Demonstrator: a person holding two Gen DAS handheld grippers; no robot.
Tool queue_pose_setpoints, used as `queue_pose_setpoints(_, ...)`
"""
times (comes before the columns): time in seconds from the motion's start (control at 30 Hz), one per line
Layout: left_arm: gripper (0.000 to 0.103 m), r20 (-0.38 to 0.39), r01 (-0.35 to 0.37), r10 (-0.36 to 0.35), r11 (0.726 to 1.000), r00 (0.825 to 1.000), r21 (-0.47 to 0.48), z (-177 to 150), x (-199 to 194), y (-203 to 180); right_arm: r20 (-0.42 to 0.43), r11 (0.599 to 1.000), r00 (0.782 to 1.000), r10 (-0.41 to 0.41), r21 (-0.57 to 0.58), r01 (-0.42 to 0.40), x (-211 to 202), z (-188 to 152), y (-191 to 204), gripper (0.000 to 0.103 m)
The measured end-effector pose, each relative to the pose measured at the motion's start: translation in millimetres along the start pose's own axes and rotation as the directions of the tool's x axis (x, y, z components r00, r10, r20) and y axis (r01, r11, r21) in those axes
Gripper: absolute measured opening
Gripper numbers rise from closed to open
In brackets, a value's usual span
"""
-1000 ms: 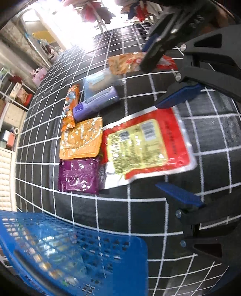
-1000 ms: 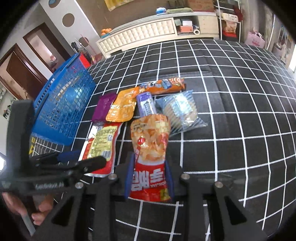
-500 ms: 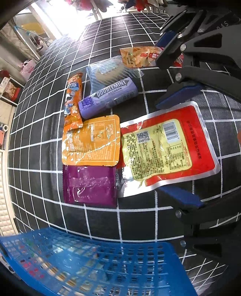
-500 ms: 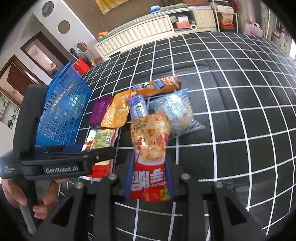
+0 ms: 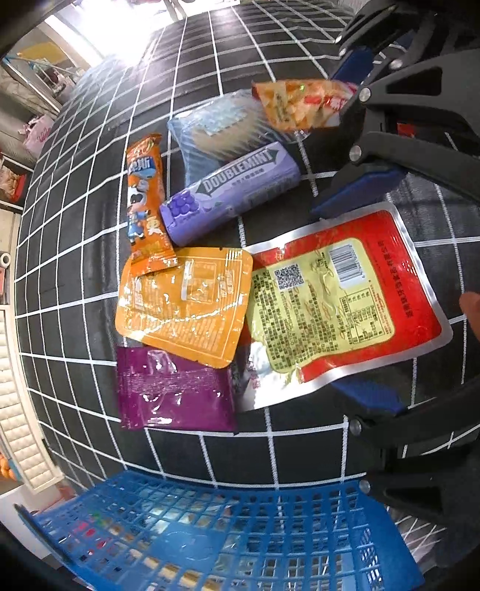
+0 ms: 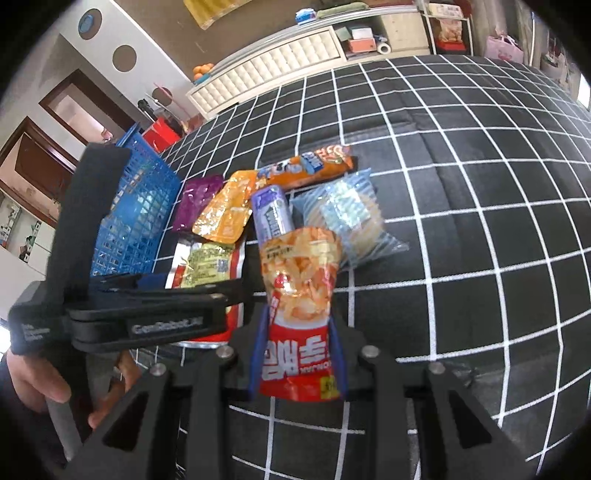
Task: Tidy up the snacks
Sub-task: 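Grasp the large red-and-yellow snack bag with the left gripper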
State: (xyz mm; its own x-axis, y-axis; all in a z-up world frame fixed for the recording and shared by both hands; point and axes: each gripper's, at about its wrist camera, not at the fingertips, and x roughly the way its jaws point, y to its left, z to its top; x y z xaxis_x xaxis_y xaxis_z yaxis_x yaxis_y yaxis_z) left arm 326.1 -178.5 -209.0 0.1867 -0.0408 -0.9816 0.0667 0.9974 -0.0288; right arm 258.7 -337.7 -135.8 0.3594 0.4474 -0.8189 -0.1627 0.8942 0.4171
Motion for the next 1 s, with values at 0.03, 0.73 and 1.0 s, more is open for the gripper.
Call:
queue_pose_setpoints(0.03,0.08,0.0,-0.009,0.009,1.0,1.0,0.0,2.5,0.6,-3.6,0.002,1.0,1.0,0.0,0.0,0.0,-0.5,0.1,-0.2,0.035)
queue_pose_setpoints(0.73,0.007,0.056,0.067,-0.069,0.997,0.996,0.038,-34.3,-23.3,12.2,-0.022,1.0,0.999,-0.023,-0.002,0.022,2.6,-6.5,22.1,0.035)
queue_pose_setpoints(1.0,0.005,0.071,0.167,-0.169,0.986,0.983,0.03,-63.2,-26.2,25.5,-0.043,0.999,0.998,-0.048,-0.022,0.047,3.0,-11.3,41.7,0.035)
